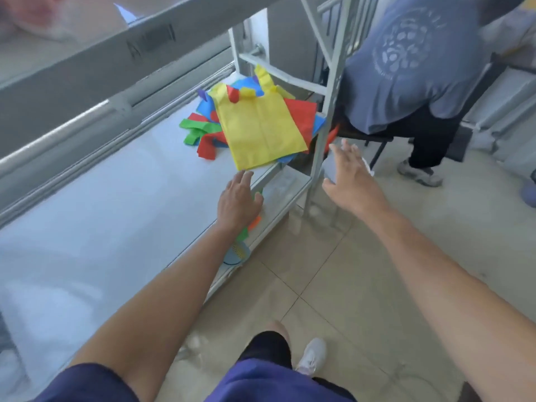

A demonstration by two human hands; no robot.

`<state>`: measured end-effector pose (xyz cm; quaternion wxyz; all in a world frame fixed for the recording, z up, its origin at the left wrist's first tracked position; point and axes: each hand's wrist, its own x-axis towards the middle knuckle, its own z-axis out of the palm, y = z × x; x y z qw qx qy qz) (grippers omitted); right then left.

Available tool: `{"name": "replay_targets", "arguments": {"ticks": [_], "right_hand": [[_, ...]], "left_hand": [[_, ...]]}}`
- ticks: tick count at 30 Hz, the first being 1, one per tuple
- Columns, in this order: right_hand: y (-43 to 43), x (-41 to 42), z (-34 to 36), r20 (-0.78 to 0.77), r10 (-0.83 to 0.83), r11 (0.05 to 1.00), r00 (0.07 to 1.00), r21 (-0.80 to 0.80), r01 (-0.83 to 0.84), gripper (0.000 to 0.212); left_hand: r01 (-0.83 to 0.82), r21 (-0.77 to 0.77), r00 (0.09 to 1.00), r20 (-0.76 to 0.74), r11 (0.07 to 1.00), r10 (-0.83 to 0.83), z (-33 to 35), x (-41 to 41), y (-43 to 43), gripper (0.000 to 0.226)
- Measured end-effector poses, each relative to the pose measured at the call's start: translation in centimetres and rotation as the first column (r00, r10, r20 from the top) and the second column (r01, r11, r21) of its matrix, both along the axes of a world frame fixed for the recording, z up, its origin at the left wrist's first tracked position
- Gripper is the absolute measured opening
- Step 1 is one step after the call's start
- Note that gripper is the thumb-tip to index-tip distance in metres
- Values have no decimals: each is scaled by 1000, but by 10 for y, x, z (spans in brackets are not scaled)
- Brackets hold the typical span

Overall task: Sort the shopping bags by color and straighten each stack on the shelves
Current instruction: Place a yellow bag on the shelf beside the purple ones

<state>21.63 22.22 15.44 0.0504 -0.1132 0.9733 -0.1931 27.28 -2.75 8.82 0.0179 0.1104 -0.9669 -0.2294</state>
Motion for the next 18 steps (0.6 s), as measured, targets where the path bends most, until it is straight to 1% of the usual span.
{"name": "replay_targets", "arguments": {"ticks": [3,5,8,10,12,14,16,18], "right_hand": [[-6,-62,-11,51,79,997,996,-2,-79,81],[-16,-100,-22,71,130,992,989,-14,-129,81],[-35,-153,-42,122,178,984,976,-34,-175,78],[-50,-189,-57,174,205,979,963,-36,-202,79],[-65,-226,-70,226,215,977,950,-54,-208,78],[-79,-258,-77,280,199,979,939,-91,-180,74],[-91,-284,-81,325,161,983,932,-134,-124,69],[-100,-305,-88,375,141,983,916,-167,-83,66]], "left_hand": [[-85,26,996,20,996,84,-14,-34,-1,62],[-164,72,986,51,984,161,-32,-61,-8,63],[-289,149,956,91,946,278,-56,-109,-22,62],[-393,221,919,115,893,376,-66,-142,-30,62],[-501,338,865,147,797,481,-73,-174,-40,60],[-594,459,790,182,661,585,-78,-198,-51,58],[-682,516,699,249,519,671,-79,-213,-60,65],[-716,571,638,303,401,708,-81,-225,-68,67]]}}
